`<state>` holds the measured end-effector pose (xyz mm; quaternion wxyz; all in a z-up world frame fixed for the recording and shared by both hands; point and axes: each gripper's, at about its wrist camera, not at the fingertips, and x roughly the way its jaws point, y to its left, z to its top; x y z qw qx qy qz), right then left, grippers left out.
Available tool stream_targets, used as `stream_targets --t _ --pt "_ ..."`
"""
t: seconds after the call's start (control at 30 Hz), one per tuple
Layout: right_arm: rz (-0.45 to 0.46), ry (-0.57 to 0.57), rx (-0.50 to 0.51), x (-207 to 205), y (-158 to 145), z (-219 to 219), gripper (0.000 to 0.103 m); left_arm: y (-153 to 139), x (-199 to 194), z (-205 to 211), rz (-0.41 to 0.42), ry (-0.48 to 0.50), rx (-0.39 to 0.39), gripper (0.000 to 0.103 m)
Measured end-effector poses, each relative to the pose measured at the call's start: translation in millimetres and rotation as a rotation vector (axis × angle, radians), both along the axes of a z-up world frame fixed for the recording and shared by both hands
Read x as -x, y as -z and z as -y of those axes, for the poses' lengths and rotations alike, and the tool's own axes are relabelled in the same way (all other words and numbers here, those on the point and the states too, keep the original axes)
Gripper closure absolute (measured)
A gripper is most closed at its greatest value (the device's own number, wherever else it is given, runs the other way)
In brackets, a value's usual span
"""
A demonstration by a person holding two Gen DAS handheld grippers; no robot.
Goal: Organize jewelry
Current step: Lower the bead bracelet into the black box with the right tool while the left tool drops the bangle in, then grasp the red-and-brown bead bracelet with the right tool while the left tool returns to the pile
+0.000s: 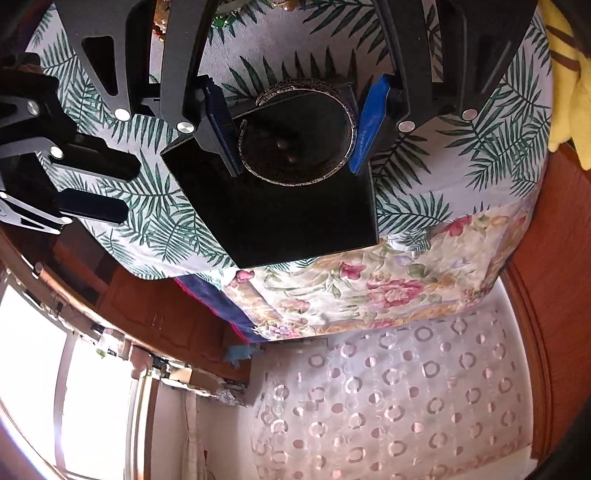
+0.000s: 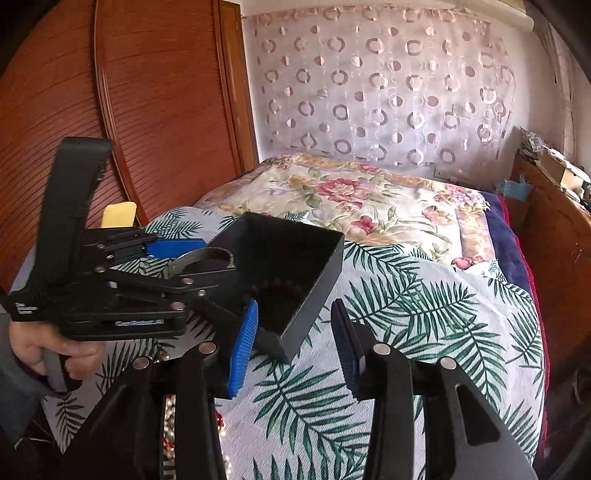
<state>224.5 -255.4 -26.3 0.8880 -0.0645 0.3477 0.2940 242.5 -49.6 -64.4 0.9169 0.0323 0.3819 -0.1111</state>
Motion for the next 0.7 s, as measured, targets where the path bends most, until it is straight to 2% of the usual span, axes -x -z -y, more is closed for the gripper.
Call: stream_targets --t 0.13,0.23,0.37,0.43,0.6,0.7 --pt "0.004 -0.002 -0.009 7.2 0.4 3.7 0.059 0.4 0.5 0.6 0.008 -0.005 -0.002 0.043" --pt "0.004 0.001 -0.011 10.7 1.0 6.4 0.059 -3.1 4.1 -1.1 0.025 -0.008 0.009 0.031" --pt "0.006 0.006 -0.019 20.7 0.6 12.6 0.059 -10.8 16.2 -8.0 0.050 -0.013 0.022 0.029" --pt "0.005 0.003 -0.022 27.6 1.0 14.0 0.059 -15.2 26.3 -13.6 0.075 -0.023 0.031 0.016" --pt "-0.008 -0.018 -0.027 49.7 7.3 15.5 0.059 -18.5 54.3 -25.5 0.114 -0.031 0.034 0.008" --pt "-0.028 -0.038 -0.028 58.9 13.8 10.9 0.059 -14.4 71.8 -31.6 0.135 -0.039 0.029 0.008"
